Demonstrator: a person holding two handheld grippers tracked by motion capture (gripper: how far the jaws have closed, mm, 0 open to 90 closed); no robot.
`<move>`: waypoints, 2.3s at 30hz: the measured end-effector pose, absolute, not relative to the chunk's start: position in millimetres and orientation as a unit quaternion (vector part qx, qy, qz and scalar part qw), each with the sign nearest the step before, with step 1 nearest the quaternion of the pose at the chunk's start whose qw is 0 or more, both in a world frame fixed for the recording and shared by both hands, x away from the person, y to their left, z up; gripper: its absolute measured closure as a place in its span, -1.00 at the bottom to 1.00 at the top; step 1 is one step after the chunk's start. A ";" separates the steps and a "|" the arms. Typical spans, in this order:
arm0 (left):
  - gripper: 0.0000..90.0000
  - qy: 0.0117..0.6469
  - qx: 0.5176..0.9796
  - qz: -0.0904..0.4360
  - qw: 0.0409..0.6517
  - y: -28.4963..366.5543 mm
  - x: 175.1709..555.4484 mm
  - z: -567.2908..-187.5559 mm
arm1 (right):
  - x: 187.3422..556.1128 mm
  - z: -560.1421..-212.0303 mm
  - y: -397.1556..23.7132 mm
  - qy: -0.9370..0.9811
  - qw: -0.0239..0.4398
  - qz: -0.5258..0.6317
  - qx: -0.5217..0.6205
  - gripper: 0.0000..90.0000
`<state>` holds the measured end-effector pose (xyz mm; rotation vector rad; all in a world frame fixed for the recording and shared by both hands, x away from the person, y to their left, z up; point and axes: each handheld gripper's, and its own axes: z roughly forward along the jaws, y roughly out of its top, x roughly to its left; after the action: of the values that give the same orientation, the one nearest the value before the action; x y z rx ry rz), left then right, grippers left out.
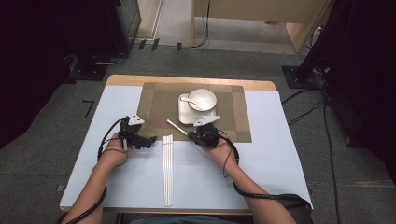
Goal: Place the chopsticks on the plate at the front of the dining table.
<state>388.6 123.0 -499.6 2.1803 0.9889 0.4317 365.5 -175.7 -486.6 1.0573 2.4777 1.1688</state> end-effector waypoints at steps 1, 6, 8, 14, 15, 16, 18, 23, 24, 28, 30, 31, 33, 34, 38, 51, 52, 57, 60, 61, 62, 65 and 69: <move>-1.00 0.381 0.840 0.167 0.347 123.0 388.5 -499.7 | 366.3 -486.3 -175.6 0.839 0.102 0.396 0.359 0.91; -1.00 0.382 0.840 0.168 0.347 123.0 388.1 -499.6 | 371.1 -484.2 -175.5 0.839 0.102 0.397 0.358 0.91; -1.00 0.383 0.840 0.167 0.347 123.0 388.3 -499.6 | 372.4 -483.2 -175.0 0.839 0.104 0.398 0.356 0.91; -1.00 0.383 0.840 0.168 0.346 122.9 387.8 -499.6 | 377.0 -482.8 -173.8 0.839 0.101 0.399 0.357 0.91; -1.00 0.383 0.840 0.168 0.346 122.9 387.7 -499.6 | 378.4 -482.9 -174.2 0.838 0.100 0.399 0.359 0.91; -1.00 0.384 0.839 0.168 0.347 122.9 387.7 -499.6 | 379.3 -482.9 -174.2 0.838 0.099 0.399 0.359 0.91; -1.00 0.384 0.839 0.168 0.346 122.9 387.6 -499.6 | 381.4 -482.6 -174.3 0.838 0.100 0.399 0.359 0.91; -1.00 0.384 0.839 0.169 0.347 122.8 387.6 -499.7 | 386.2 -483.1 -172.8 0.838 0.100 0.396 0.361 0.91; -1.00 0.384 0.839 0.169 0.347 122.8 387.6 -499.7 | 387.0 -483.5 -172.5 0.838 0.098 0.396 0.362 0.91; -1.00 0.384 0.839 0.168 0.347 122.9 387.6 -499.7 | 390.2 -485.1 -170.8 0.840 0.098 0.393 0.362 0.91; -1.00 0.385 0.839 0.168 0.347 122.9 387.6 -499.6 | 391.6 -484.6 -170.5 0.840 0.100 0.393 0.360 0.91; -1.00 0.385 0.839 0.168 0.346 122.9 387.6 -499.6 | 392.3 -484.0 -170.4 0.840 0.099 0.394 0.360 0.91; -1.00 0.385 0.839 0.168 0.346 122.9 387.6 -499.6 | 393.4 -482.4 -170.2 0.838 0.100 0.396 0.361 0.91; -1.00 0.385 0.839 0.168 0.346 122.9 387.6 -499.6 | 394.0 -481.7 -170.2 0.838 0.100 0.398 0.361 0.91; -1.00 0.385 0.839 0.168 0.346 122.9 387.6 -499.5 | 396.1 -479.3 -171.2 0.836 0.102 0.400 0.361 0.91; -1.00 0.385 0.839 0.168 0.346 122.8 387.6 -499.6 | 404.1 -475.0 -175.7 0.832 0.105 0.402 0.368 0.91; -1.00 0.385 0.839 0.168 0.346 122.8 387.6 -499.6 | 404.9 -475.1 -176.4 0.831 0.105 0.403 0.369 0.91; -1.00 0.385 0.839 0.168 0.346 122.8 387.6 -499.6 | 409.2 -476.4 -179.6 0.828 0.108 0.401 0.376 0.91; -1.00 0.385 0.839 0.168 0.346 122.8 387.6 -499.6 | 411.9 -477.1 -179.4 0.827 0.107 0.404 0.376 0.91; -1.00 0.385 0.839 0.168 0.346 122.9 387.6 -499.6 | 412.6 -477.0 -179.3 0.827 0.110 0.403 0.375 0.91; -1.00 0.385 0.839 0.168 0.346 122.9 387.6 -499.5 | 413.2 -476.9 -179.4 0.828 0.114 0.402 0.375 0.91; -1.00 0.385 0.839 0.168 0.346 122.9 387.6 -499.6 | 414.4 -476.9 -180.3 0.828 0.126 0.399 0.373 0.90; -1.00 0.385 0.839 0.168 0.346 122.9 387.6 -499.5 | 416.5 -477.8 -184.0 0.823 0.132 0.399 0.381 0.90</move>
<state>387.6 122.9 -499.5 2.1781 0.9985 0.4353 416.5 -184.0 -477.8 1.1055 2.3897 1.1582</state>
